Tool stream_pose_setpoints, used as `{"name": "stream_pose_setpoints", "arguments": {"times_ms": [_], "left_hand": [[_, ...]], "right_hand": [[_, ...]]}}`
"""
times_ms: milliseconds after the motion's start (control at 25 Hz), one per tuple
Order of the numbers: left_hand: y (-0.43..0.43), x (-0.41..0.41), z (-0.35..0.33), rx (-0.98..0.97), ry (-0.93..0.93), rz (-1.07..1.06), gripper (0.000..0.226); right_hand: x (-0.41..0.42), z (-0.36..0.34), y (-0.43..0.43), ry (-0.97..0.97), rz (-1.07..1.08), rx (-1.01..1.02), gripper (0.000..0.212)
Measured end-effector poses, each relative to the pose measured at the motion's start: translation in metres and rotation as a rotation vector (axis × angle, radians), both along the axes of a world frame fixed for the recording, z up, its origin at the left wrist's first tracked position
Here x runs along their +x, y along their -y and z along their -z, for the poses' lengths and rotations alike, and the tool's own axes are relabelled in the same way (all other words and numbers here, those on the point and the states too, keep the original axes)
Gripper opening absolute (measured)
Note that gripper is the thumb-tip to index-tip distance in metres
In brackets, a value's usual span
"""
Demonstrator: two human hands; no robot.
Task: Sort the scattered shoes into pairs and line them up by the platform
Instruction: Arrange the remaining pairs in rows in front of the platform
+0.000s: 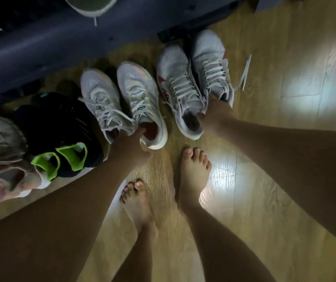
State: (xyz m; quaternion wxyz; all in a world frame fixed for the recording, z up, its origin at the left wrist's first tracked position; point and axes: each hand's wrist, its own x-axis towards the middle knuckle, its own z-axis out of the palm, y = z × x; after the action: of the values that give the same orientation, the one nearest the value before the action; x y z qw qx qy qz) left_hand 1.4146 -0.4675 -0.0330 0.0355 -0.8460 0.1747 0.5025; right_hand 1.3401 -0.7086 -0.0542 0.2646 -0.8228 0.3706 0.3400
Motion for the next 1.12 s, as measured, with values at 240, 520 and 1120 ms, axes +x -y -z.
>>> {"name": "stream_pose_setpoints", "arguments": {"times_ms": [240, 520, 1120], "left_hand": [[0.015, 0.02, -0.101, -0.098, -0.014, -0.028, 0.085], [0.047, 0.098, -0.374, -0.304, 0.198, 0.192, 0.058], [0.054, 0.13, -0.668, -0.705, 0.267, 0.313, 0.06]], "right_hand": [[-0.002, -0.094, 0.009, -0.016, -0.128, -0.013, 0.031], [0.002, -0.356, 0.024, 0.203, 0.199, -0.052, 0.028], [-0.046, -0.674, -0.044, 0.468, 0.563, -0.326, 0.064]]}}
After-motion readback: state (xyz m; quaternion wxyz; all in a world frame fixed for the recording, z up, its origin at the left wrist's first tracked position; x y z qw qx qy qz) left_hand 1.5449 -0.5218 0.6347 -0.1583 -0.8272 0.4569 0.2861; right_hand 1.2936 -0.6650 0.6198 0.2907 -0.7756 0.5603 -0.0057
